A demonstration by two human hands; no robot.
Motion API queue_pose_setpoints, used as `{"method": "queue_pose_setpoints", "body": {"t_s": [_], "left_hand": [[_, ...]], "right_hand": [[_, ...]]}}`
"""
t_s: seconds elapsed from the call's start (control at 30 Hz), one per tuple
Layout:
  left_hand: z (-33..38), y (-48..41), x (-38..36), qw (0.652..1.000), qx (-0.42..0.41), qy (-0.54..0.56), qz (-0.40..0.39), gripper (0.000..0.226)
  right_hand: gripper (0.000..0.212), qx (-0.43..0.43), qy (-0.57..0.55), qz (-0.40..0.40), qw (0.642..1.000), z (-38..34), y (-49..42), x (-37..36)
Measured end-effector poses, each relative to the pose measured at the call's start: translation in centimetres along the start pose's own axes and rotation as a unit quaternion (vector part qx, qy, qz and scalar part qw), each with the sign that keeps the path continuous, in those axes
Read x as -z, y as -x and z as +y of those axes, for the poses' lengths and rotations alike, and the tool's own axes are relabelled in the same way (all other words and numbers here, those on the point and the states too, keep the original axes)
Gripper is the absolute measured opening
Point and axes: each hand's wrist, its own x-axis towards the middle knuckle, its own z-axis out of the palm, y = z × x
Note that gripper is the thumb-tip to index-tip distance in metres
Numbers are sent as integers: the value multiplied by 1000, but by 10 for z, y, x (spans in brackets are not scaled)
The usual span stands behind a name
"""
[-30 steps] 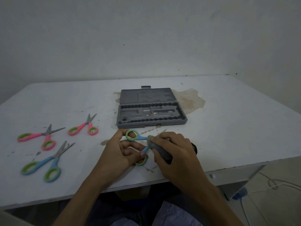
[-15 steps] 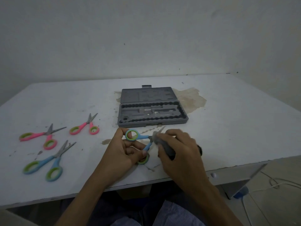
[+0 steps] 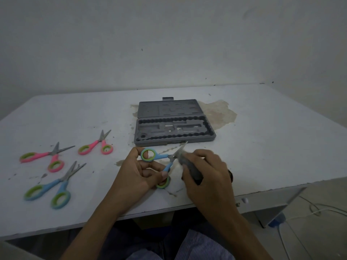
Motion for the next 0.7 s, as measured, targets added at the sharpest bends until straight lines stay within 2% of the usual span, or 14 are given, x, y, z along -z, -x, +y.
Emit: {"method": "queue_pose_setpoints", "body": {"t_s": [0.07,0.17,0.3,0.43,0.57,0.7], "left_hand": [[0,0,-1,1000,3,7,0,51],[-2,-1,0,1000,3,14,3,45],[-3,-1,1,1000,-6,16,6,37],[-6,-2,0,1000,-16,-6,0,34],[-7,-3,1,1000,-16,-13,4,33],[-7,-2,1,1000,-19,-12,-2,35]], "right_hand": [[29,-21,-13,27,999,3,-3,2],[31,7,-3,-2,1000,0,-1,-2],[29,-39,-10,46,998,6,-4,2],[30,40,0,-31,999,-5,0,-2],[30,-9,-22,-5,1000,0,-5,-2],[30,73,-11,-53,996,-7,-2,-3]]}}
